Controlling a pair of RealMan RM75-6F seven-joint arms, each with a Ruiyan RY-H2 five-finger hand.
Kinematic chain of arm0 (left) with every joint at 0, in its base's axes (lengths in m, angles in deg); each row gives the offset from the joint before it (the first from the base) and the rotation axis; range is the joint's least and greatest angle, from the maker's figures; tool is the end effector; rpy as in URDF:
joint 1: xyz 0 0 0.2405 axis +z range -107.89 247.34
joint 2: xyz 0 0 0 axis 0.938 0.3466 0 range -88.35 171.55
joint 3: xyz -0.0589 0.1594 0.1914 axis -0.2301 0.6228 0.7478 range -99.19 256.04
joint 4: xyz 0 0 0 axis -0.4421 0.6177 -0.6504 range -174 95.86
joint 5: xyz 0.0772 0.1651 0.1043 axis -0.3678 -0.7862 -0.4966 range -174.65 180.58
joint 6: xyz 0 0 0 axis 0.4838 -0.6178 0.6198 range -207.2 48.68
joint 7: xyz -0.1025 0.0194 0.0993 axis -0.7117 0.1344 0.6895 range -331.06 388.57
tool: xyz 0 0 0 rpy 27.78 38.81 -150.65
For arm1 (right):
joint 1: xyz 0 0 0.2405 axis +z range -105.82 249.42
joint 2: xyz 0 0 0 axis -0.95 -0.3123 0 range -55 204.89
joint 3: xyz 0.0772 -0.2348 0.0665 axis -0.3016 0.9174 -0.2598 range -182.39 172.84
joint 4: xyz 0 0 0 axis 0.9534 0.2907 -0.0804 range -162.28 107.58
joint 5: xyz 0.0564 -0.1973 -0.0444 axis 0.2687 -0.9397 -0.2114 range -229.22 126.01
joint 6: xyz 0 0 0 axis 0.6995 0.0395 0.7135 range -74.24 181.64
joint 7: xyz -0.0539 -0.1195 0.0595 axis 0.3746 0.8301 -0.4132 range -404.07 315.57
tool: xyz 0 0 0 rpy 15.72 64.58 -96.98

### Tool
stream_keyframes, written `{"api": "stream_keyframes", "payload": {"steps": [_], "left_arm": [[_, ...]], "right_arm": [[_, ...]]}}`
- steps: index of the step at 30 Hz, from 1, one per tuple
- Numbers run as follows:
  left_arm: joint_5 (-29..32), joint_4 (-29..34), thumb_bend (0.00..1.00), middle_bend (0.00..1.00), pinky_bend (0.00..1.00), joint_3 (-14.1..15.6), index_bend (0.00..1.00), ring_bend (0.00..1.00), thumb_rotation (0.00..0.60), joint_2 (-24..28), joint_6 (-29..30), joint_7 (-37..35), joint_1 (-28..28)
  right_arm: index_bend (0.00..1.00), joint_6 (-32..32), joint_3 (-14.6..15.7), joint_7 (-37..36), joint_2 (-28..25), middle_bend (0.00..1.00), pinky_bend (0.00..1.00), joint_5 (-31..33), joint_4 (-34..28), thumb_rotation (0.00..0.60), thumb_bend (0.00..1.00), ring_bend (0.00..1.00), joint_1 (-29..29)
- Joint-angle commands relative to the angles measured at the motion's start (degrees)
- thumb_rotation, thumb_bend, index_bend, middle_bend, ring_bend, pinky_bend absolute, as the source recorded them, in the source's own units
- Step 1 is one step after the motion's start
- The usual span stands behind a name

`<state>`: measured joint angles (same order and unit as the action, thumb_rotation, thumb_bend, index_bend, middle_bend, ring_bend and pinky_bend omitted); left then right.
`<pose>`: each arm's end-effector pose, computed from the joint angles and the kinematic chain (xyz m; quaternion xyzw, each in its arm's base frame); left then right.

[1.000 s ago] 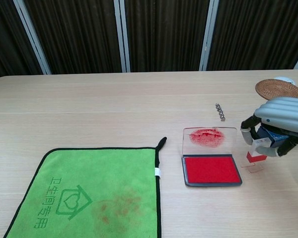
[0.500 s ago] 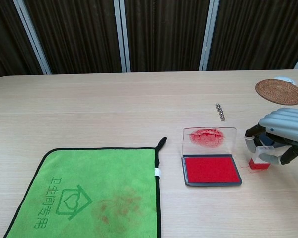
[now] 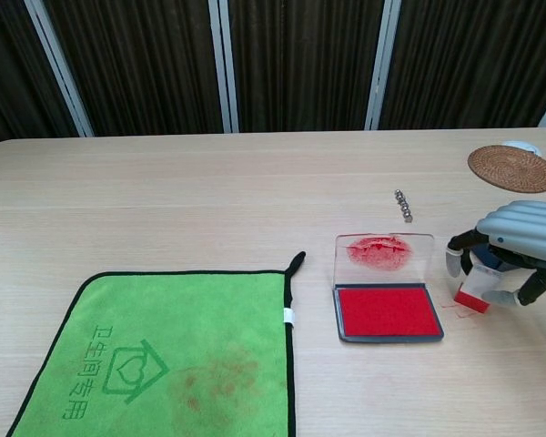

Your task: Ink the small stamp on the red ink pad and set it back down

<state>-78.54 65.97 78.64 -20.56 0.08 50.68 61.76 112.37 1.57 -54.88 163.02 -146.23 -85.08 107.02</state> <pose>-0.2773 0.1792 0.1334 -0.6635 -0.3680 -0.2879 0.5843 -0.2789 -0.3127 -0.0041 0.8280 -0.3073 0.2943 0.3653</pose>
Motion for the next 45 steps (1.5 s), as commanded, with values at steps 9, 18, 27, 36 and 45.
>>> {"api": "stream_keyframes", "payload": {"steps": [9,18,27,36,45], "left_arm": [[-0.38,0.24,0.00,0.00,0.00,0.05,0.00,0.00,0.600,0.53,0.24,-0.95,0.13],[-3.24,-0.70,0.00,0.00,0.00,0.58,0.00,0.00,0.600,1.02,1.62,-3.26,0.65],[-7.94,-1.01,0.00,0.00,0.00,1.18,0.00,0.00,0.600,2.48,6.39,-7.38,2.59],[-10.91,-1.14,0.00,0.00,0.00,1.73,0.00,0.00,0.600,4.53,9.11,-12.10,3.89],[-10.59,-1.02,0.00,0.00,0.00,1.21,0.00,0.00,0.600,5.60,8.59,-14.45,3.63]], "right_arm": [[0.34,9.28,-1.80,-2.18,-7.17,0.40,0.96,-1.50,-7.58,0.600,0.24,0.82,-1.84],[0.06,25.84,-2.73,-4.70,-17.88,0.19,0.72,-0.10,-21.88,0.600,0.02,0.63,-11.60],[0.00,31.45,-1.24,2.17,-21.54,0.00,0.00,3.82,-30.44,0.600,0.00,0.00,-20.76],[0.00,33.15,-2.64,10.28,-22.67,0.00,0.00,4.90,-33.56,0.600,0.00,0.00,-23.94],[0.00,33.32,-4.17,11.12,-22.76,0.00,0.00,4.94,-33.55,0.600,0.00,0.00,-25.08]]}}
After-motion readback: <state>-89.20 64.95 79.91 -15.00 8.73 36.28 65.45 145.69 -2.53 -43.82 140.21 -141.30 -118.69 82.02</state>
